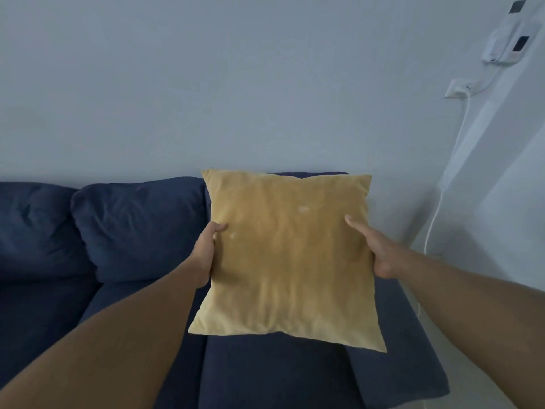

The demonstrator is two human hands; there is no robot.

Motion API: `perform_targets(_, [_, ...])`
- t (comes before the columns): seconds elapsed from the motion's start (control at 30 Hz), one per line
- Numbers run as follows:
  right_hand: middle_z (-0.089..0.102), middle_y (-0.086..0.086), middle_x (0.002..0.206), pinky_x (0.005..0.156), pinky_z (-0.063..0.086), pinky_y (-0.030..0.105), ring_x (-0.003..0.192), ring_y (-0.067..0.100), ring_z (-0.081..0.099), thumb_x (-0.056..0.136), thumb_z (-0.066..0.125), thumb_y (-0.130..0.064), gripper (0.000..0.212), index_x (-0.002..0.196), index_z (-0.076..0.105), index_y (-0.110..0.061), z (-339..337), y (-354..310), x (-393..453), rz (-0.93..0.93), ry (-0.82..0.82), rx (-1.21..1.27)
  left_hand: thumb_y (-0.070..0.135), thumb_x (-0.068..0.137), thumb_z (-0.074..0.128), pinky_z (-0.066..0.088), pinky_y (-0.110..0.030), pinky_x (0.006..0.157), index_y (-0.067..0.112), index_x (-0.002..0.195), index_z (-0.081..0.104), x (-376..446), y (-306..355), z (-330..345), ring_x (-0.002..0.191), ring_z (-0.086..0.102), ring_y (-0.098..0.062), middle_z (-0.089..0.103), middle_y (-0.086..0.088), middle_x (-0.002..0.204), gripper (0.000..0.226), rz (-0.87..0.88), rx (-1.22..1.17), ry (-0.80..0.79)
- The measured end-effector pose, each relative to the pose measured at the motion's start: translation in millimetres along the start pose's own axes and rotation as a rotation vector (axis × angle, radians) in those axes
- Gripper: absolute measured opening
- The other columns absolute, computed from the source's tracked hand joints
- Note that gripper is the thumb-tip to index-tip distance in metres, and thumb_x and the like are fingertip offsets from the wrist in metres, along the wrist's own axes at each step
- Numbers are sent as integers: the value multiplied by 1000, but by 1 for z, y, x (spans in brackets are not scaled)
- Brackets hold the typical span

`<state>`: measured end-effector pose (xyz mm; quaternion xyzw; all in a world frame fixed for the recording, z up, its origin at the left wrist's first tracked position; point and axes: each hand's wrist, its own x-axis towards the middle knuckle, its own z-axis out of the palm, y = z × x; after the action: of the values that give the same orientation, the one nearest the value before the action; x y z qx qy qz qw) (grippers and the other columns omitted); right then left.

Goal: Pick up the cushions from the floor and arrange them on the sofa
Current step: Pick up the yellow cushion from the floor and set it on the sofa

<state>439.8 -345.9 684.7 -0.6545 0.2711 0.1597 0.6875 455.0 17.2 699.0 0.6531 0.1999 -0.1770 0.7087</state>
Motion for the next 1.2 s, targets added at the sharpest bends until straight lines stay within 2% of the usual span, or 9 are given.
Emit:
perform_targets(0.07, [66,6,142,110,47,65,126,37,65,48,96,-76,119,149,51,-29,-5,-5,36,6,-11,33,51,96,51,48,-45,90,23,106,69,24,2,8,101,64,-28,72,-7,112,35,-29,11,17])
perform_targets(0.13, [67,5,141,106,49,68,124,37,67,51,99,-69,121,153,47,-33,-6,-9,67,11,-22,40,56,94,54,46,-47,100,25,105,66,48,4,15,104,63,-28,70,-6,116,35,-64,20,53])
perform_targets(0.27, [61,5,137,104,50,68,123,36,62,78,93,-38,83,143,42,-37,-8,-12,114,35,-61,41,65,93,55,45,-47,98,31,107,63,94,3,36,104,61,-25,66,-1,115,38,-110,3,150])
perform_targets(0.43, [60,-1,129,92,49,64,115,31,59,86,85,-19,70,137,42,-41,-13,-3,169,97,-91,16,81,73,62,48,-57,110,31,124,72,141,-24,52,116,67,-32,74,-4,123,72,-179,-36,210])
perform_targets(0.6, [60,-1,130,109,45,60,120,27,57,86,79,-12,65,135,45,-38,-10,18,213,73,-5,-5,91,48,73,47,-56,113,35,131,71,186,-53,52,122,66,-31,74,-2,130,100,-239,-26,250])
perform_targets(0.73, [58,-2,127,95,44,43,110,19,57,89,72,-5,64,135,40,-35,-5,32,234,59,22,-7,79,70,63,52,-52,108,32,123,73,200,-54,62,113,71,-28,78,-2,119,72,-242,30,173])
perform_targets(0.9, [59,-5,128,102,43,49,112,18,57,86,72,-2,72,140,40,-39,0,53,252,88,45,-29,79,65,64,44,-55,116,40,129,69,235,-82,51,126,63,-25,70,4,136,75,-242,44,200])
perform_targets(1.0, [58,-5,129,102,43,50,114,19,56,88,70,1,71,138,41,-40,3,67,264,110,38,-29,74,67,68,49,-56,112,32,130,70,248,-99,47,121,68,-27,75,0,130,76,-262,48,215])
perform_targets(1.2, [60,-4,134,116,44,56,123,23,58,86,68,4,75,139,45,-44,13,90,297,86,56,-27,43,100,58,52,-54,109,32,113,71,274,-125,40,115,69,-24,74,-2,124,21,-195,47,172])
